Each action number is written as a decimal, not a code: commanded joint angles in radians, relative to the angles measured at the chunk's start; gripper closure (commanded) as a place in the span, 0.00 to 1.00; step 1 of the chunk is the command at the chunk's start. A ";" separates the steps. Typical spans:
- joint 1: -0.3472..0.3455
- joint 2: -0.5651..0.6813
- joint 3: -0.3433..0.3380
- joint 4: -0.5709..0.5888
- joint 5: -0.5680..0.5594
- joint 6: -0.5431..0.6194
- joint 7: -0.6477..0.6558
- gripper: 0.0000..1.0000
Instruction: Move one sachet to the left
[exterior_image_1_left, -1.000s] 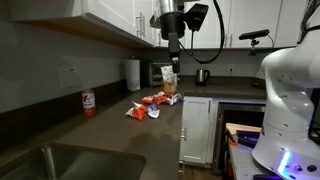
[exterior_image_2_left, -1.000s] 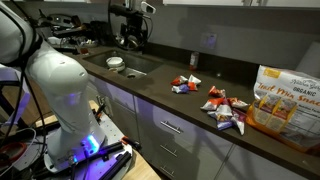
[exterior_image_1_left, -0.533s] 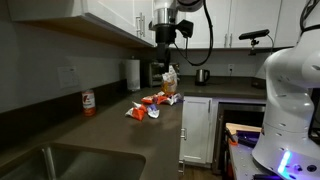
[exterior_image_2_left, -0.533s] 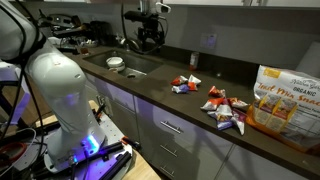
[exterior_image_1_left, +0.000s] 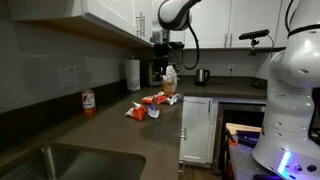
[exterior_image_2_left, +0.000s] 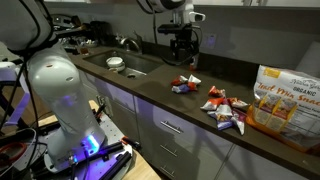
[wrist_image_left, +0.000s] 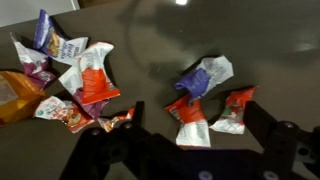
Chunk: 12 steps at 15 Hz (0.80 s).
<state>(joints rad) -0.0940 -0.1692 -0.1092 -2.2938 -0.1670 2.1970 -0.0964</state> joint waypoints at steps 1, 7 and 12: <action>-0.039 0.117 -0.018 0.077 -0.092 0.049 0.016 0.00; -0.074 0.303 -0.075 0.183 -0.177 0.072 0.035 0.00; -0.087 0.442 -0.127 0.243 -0.200 0.030 0.094 0.00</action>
<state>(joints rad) -0.1680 0.1941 -0.2229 -2.1082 -0.3450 2.2675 -0.0480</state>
